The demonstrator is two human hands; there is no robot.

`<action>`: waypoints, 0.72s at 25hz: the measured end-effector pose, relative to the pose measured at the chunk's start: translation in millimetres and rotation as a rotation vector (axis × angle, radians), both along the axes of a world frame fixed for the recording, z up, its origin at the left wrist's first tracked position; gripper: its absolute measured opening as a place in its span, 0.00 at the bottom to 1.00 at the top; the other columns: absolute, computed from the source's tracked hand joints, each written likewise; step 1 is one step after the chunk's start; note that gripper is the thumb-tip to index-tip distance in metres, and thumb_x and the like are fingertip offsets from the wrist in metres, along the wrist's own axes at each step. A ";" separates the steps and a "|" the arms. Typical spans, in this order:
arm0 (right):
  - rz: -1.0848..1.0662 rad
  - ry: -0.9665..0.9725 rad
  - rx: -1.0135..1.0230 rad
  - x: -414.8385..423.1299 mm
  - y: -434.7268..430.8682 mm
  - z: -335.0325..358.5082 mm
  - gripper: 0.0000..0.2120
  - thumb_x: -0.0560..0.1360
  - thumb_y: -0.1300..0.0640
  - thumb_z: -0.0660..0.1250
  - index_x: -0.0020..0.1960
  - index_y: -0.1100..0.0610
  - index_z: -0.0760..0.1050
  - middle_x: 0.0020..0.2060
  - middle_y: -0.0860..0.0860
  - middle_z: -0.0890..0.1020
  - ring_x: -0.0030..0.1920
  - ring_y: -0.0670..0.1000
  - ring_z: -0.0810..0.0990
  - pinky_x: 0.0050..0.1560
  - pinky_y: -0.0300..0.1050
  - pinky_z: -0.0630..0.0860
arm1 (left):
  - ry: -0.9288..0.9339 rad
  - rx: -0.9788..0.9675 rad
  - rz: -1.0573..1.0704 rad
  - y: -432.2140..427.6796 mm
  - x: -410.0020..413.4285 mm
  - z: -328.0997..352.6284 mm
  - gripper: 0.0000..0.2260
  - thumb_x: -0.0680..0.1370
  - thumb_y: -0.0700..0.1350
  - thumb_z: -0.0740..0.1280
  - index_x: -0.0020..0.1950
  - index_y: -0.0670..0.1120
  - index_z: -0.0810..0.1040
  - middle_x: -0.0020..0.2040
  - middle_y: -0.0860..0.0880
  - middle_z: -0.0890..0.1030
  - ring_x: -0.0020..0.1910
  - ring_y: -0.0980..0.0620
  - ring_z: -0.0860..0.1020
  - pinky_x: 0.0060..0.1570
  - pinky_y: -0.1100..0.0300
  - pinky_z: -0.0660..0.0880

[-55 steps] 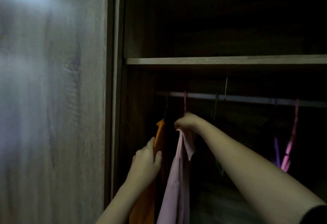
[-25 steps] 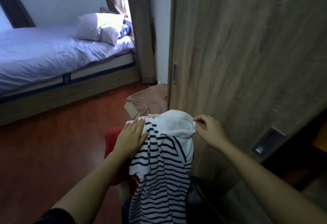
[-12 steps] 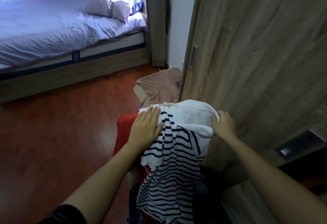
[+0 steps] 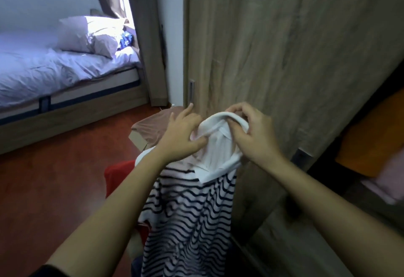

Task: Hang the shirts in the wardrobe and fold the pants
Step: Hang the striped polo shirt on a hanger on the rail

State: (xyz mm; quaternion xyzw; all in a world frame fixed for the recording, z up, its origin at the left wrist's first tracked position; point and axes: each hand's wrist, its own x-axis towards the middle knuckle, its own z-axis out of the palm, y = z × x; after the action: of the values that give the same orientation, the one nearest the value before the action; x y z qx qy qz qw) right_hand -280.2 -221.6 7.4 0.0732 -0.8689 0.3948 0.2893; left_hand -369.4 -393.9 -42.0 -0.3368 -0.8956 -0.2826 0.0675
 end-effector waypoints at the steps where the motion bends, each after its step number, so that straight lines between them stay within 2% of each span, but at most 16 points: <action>1: -0.042 0.029 -0.032 15.5 11.2 12.4 0.09 0.74 0.62 0.65 0.50 0.49 0.73 0.40 0.46 0.79 0.41 0.44 0.78 0.40 0.36 0.73 | 0.054 0.006 0.013 4.0 9.2 2.5 0.21 0.69 0.63 0.55 0.45 0.47 0.71 0.54 0.49 0.77 0.64 0.49 0.69 0.69 0.37 0.49; 2: -0.089 0.063 -0.063 30.7 23.3 22.7 0.12 0.74 0.62 0.65 0.52 0.47 0.71 0.38 0.45 0.77 0.38 0.43 0.76 0.38 0.36 0.72 | 0.107 0.002 0.023 8.6 17.4 2.1 0.18 0.71 0.64 0.55 0.42 0.50 0.67 0.43 0.53 0.76 0.52 0.51 0.73 0.68 0.39 0.52; 3: -0.137 0.103 -0.083 43.7 35.3 30.6 0.14 0.73 0.62 0.65 0.52 0.46 0.68 0.35 0.43 0.74 0.35 0.42 0.74 0.36 0.37 0.71 | 0.126 -0.028 0.014 12.8 23.9 0.7 0.16 0.73 0.64 0.54 0.41 0.51 0.65 0.37 0.56 0.72 0.44 0.52 0.72 0.66 0.40 0.57; 4: -0.194 0.140 -0.077 54.0 46.9 36.1 0.14 0.73 0.62 0.64 0.53 0.46 0.67 0.34 0.43 0.72 0.34 0.42 0.72 0.35 0.37 0.69 | 0.102 -0.060 -0.016 17.0 26.4 -5.2 0.15 0.73 0.63 0.54 0.42 0.51 0.63 0.35 0.56 0.70 0.40 0.51 0.71 0.60 0.43 0.62; 5: -0.263 0.165 -0.038 65.0 59.0 40.4 0.13 0.72 0.62 0.64 0.52 0.48 0.67 0.36 0.44 0.72 0.34 0.43 0.72 0.36 0.37 0.68 | 0.059 -0.075 -0.062 24.2 29.8 -11.0 0.15 0.73 0.61 0.53 0.42 0.50 0.63 0.35 0.53 0.72 0.39 0.48 0.73 0.52 0.48 0.67; 6: -0.333 0.167 0.022 75.2 70.5 42.1 0.12 0.72 0.63 0.63 0.51 0.50 0.69 0.38 0.47 0.73 0.37 0.45 0.72 0.38 0.38 0.67 | 0.009 -0.061 -0.116 32.4 31.9 -16.6 0.14 0.73 0.59 0.52 0.42 0.48 0.64 0.35 0.49 0.74 0.38 0.44 0.75 0.43 0.53 0.66; 8: -0.448 0.127 0.165 98.0 94.6 41.5 0.08 0.69 0.65 0.62 0.44 0.54 0.75 0.41 0.51 0.72 0.40 0.47 0.72 0.41 0.39 0.67 | 0.009 0.019 -0.173 48.8 32.9 -16.6 0.11 0.72 0.52 0.56 0.38 0.45 0.68 0.35 0.43 0.77 0.38 0.40 0.78 0.35 0.57 0.60; 10: -0.483 0.024 0.330 125.3 120.4 36.9 0.11 0.68 0.66 0.63 0.37 0.54 0.80 0.44 0.49 0.72 0.43 0.46 0.72 0.42 0.39 0.68 | 0.108 0.103 -0.152 61.9 35.4 1.2 0.04 0.70 0.42 0.63 0.37 0.41 0.72 0.34 0.39 0.78 0.36 0.40 0.78 0.34 0.59 0.59; 11: -0.489 -0.075 0.457 139.0 131.0 33.8 0.12 0.69 0.65 0.64 0.38 0.52 0.82 0.48 0.48 0.74 0.46 0.46 0.74 0.43 0.40 0.70 | 0.151 0.143 -0.127 66.8 35.7 10.9 0.02 0.69 0.38 0.64 0.39 0.39 0.74 0.35 0.38 0.79 0.35 0.40 0.78 0.34 0.59 0.59; 12: -0.506 -0.199 0.599 151.8 139.6 31.2 0.13 0.71 0.63 0.64 0.44 0.49 0.83 0.52 0.47 0.75 0.48 0.48 0.75 0.43 0.42 0.71 | 0.174 0.168 -0.114 71.8 37.7 20.0 0.03 0.69 0.36 0.65 0.42 0.39 0.74 0.37 0.38 0.79 0.36 0.41 0.78 0.35 0.58 0.61; 14: -0.618 -0.414 0.778 177.1 155.8 26.9 0.14 0.75 0.59 0.62 0.55 0.45 0.79 0.54 0.45 0.77 0.48 0.51 0.77 0.37 0.42 0.69 | 0.201 0.203 -0.224 85.2 48.9 32.1 0.04 0.68 0.40 0.63 0.42 0.44 0.74 0.42 0.41 0.81 0.38 0.46 0.76 0.38 0.57 0.67; 16: -0.751 -0.499 0.781 197.3 162.7 27.5 0.14 0.75 0.57 0.61 0.58 0.45 0.78 0.50 0.46 0.79 0.45 0.52 0.78 0.34 0.42 0.67 | 0.253 0.249 -0.367 97.3 65.2 39.9 0.07 0.66 0.44 0.59 0.36 0.45 0.76 0.47 0.41 0.83 0.42 0.49 0.79 0.42 0.62 0.70; 17: -0.796 -0.487 0.761 205.5 164.1 31.1 0.13 0.75 0.55 0.62 0.57 0.45 0.78 0.49 0.47 0.79 0.45 0.52 0.78 0.35 0.43 0.70 | 0.292 0.290 -0.392 103.6 71.2 42.0 0.12 0.65 0.43 0.57 0.35 0.43 0.80 0.49 0.40 0.83 0.45 0.47 0.81 0.44 0.63 0.70; 18: -0.820 -0.458 0.732 213.4 164.4 36.2 0.11 0.75 0.54 0.63 0.55 0.46 0.79 0.48 0.48 0.80 0.45 0.53 0.79 0.36 0.45 0.72 | 0.333 0.317 -0.378 111.4 79.5 45.8 0.15 0.65 0.43 0.56 0.38 0.42 0.82 0.51 0.41 0.83 0.47 0.46 0.82 0.46 0.62 0.70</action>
State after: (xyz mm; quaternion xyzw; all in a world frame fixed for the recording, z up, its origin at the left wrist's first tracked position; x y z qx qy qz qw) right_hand -66.8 -57.1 43.6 -0.2605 -0.9462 -0.0687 0.1793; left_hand -290.0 -282.5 3.8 -0.5247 -0.7382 -0.3674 0.2116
